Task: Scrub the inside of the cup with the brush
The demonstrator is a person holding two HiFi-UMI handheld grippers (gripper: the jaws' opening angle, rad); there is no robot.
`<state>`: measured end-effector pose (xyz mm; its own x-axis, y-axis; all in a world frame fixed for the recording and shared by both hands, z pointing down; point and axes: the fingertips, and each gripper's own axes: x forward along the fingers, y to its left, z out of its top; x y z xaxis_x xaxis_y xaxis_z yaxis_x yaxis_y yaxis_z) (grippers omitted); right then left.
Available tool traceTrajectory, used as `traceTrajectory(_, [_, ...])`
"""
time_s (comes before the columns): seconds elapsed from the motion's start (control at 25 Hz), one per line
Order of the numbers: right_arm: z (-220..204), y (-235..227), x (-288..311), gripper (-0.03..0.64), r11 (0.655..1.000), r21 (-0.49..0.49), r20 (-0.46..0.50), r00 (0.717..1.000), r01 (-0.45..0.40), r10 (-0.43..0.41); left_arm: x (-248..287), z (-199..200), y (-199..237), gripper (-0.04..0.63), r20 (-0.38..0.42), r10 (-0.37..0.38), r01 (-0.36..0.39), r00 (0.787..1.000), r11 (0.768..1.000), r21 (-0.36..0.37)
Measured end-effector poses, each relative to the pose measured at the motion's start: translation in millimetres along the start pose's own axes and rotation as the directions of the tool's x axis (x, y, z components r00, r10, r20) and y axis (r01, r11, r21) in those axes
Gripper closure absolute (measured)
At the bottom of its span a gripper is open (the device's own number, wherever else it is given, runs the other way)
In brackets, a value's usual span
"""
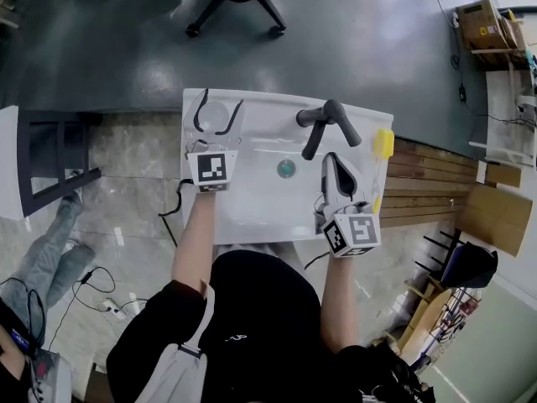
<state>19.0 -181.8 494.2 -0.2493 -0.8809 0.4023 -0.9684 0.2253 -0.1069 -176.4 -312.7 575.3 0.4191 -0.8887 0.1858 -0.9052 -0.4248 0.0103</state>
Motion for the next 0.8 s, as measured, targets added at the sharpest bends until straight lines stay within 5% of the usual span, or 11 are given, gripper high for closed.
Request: traceTrajectory(0.8, [-8.1,12.8,-14.7,0.617,1.0,0.024,0.021,1.0,-0.001,0.0,-16.6,7.9,-18.5,0.331,-0.017,-0.088,0.09,0.996,0.993,0.082])
